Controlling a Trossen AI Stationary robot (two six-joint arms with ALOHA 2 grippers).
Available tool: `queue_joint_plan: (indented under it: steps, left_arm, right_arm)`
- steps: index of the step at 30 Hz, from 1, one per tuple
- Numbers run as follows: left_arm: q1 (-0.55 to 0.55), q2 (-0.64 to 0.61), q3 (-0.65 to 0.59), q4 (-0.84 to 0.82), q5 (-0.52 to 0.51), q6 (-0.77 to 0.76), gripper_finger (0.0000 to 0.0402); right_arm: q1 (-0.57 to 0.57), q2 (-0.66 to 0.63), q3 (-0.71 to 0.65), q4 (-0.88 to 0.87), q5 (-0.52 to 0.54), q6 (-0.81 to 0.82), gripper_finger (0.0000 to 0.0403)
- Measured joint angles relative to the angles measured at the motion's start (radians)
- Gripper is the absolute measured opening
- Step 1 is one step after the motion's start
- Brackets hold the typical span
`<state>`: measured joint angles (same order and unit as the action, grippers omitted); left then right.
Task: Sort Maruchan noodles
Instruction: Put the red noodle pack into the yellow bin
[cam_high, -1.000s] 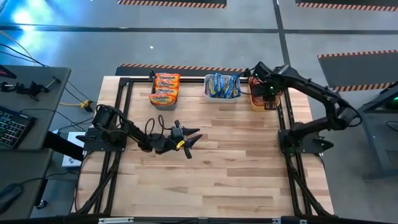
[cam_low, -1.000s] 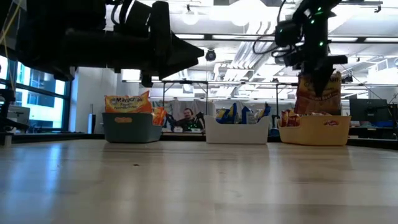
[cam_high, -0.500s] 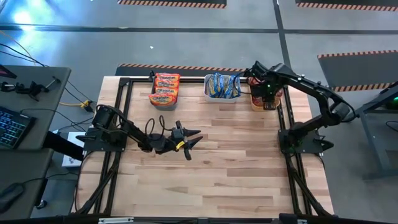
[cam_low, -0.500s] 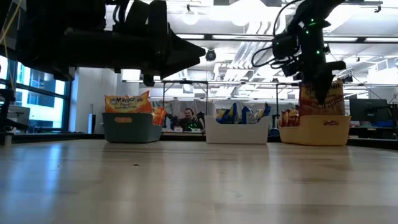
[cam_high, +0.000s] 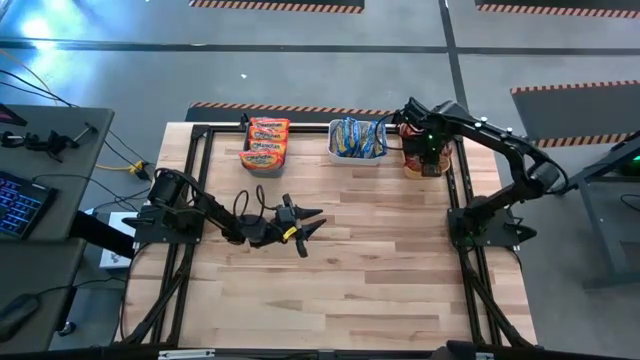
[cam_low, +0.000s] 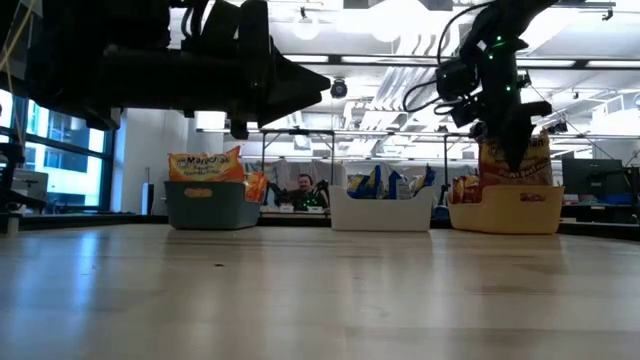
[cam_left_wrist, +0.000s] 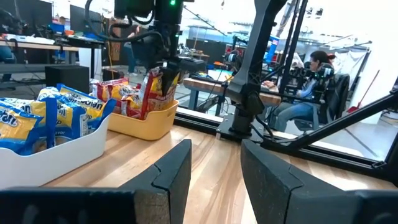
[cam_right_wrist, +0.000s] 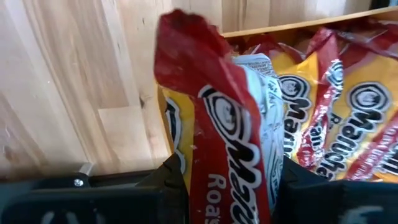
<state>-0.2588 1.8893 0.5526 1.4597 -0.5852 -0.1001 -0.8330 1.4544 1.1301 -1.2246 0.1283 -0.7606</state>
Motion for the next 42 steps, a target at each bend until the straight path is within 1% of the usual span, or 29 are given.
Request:
queue_joint_plan:
  steps: [6, 13, 18, 21, 24, 29, 31, 34, 39, 42]
  left_arm:
    - [0.000, 0.000, 0.000, 0.000, 0.000, 0.005, 0.0126]
    - [0.000, 0.000, 0.000, 0.000, 0.000, 0.005, 0.0126]
    - [0.000, 0.000, 0.000, 0.000, 0.000, 0.006, 0.0126]
    - [0.000, 0.000, 0.000, 0.000, 0.000, 0.006, 0.0126]
    - [0.000, 0.000, 0.000, 0.000, 0.000, 0.007, 0.0126]
    - [0.000, 0.000, 0.000, 0.001, -0.001, 0.007, 0.0126]
    - [0.000, 0.000, 0.000, 0.002, -0.001, 0.007, 0.0126]
    - [0.000, 0.000, 0.000, 0.002, -0.001, 0.007, 0.0126]
    - [0.000, 0.000, 0.000, 0.004, -0.001, 0.007, 0.0126]
    - [0.000, 0.000, 0.000, 0.004, -0.001, 0.005, 0.0126]
  right_arm:
    - [0.000, 0.046, 0.000, 0.027, -0.006, 0.000, 0.0092]
    - [-0.014, 0.097, 0.000, 0.016, 0.004, 0.001, 0.0092]
    - [-0.013, 0.114, 0.000, 0.017, 0.017, 0.031, 0.0095]
    - [-0.014, 0.114, 0.000, 0.019, 0.021, 0.044, 0.0110]
    - [-0.013, 0.114, 0.000, 0.020, 0.041, 0.075, 0.0137]
    - [0.006, 0.111, 0.000, 0.021, 0.124, 0.130, 0.0188]
    - [0.020, 0.102, 0.000, 0.017, 0.126, 0.133, 0.0203]
    - [0.044, 0.069, 0.000, 0.016, 0.130, 0.133, 0.0214]
    - [0.057, -0.022, 0.000, 0.012, 0.135, 0.176, 0.0216]
    - [0.044, -0.078, 0.000, 0.002, 0.179, 0.251, 0.0208]
